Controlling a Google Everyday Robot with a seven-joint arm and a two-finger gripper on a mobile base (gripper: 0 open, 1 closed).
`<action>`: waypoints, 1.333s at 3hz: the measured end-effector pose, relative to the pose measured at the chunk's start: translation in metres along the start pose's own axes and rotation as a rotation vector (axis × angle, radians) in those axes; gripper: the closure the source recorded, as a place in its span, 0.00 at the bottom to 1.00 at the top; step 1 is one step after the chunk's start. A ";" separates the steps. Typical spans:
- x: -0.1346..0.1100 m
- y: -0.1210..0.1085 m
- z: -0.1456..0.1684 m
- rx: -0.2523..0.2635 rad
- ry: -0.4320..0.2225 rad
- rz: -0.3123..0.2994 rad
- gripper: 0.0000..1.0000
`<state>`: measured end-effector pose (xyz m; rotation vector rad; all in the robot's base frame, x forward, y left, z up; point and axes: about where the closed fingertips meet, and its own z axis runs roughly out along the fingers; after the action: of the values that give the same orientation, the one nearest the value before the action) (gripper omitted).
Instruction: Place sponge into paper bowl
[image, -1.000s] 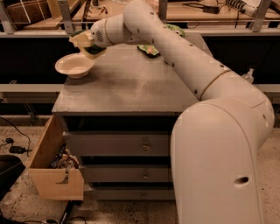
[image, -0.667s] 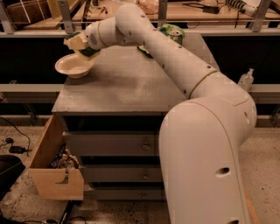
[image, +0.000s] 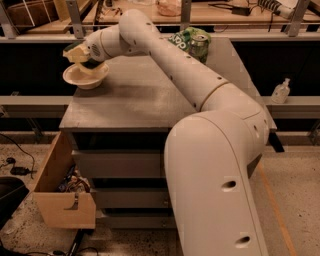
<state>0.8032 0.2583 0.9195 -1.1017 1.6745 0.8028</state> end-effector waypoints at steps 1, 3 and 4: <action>0.001 0.001 0.002 -0.003 0.001 -0.001 1.00; 0.018 0.000 0.000 0.013 0.022 0.034 0.84; 0.019 0.002 0.003 0.008 0.024 0.035 0.59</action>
Offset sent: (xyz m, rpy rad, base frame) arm -0.0038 -0.0353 -0.0272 -0.0162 0.0690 -0.0920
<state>0.7996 0.2559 0.9008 -1.0829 1.7197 0.8068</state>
